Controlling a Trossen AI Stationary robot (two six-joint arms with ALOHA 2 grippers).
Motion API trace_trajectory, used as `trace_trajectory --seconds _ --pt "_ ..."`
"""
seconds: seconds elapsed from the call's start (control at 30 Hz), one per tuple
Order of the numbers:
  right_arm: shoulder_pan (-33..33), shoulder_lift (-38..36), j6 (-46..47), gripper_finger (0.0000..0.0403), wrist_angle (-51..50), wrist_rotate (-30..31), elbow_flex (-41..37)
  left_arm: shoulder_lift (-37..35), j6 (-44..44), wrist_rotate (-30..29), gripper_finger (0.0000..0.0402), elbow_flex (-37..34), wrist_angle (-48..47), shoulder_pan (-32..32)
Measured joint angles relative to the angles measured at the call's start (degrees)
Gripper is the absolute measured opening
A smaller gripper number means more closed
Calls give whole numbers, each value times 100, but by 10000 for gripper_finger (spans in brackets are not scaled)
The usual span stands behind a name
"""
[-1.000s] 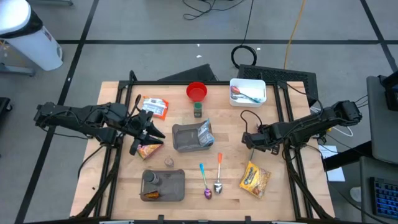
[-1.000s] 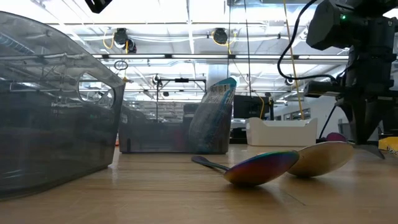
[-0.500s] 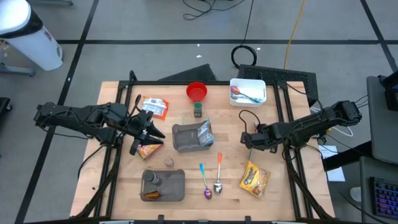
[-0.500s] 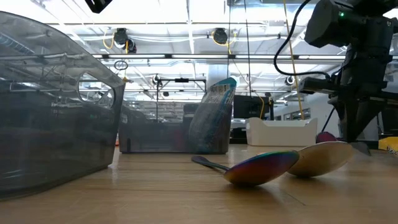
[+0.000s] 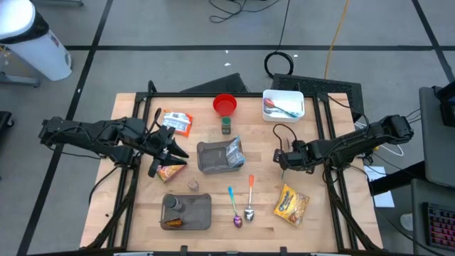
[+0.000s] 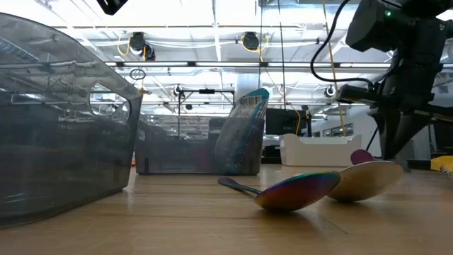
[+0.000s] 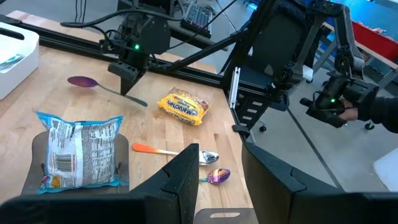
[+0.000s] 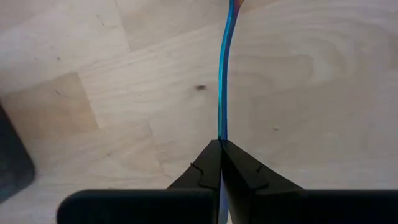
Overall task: Pick & Place Food Item
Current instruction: Put the top purple spoon into the white bin
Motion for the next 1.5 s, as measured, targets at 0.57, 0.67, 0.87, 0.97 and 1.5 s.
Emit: trace_trajectory --seconds 0.57,0.67,0.87,0.97,1.5 --pt "0 0 146 0 -41 -180 0 -2 87 -2 129 0 -2 0" --pt "0 0 146 0 -44 -180 0 -1 89 -1 129 0 -1 0" --pt "0 89 105 0 -152 -327 0 0 92 -1 129 0 -2 0" --pt "2 217 122 0 -184 -334 -2 -1 92 0 129 1 -2 1" --pt "2 459 103 0 -55 -313 11 0 96 0 129 2 0 0"
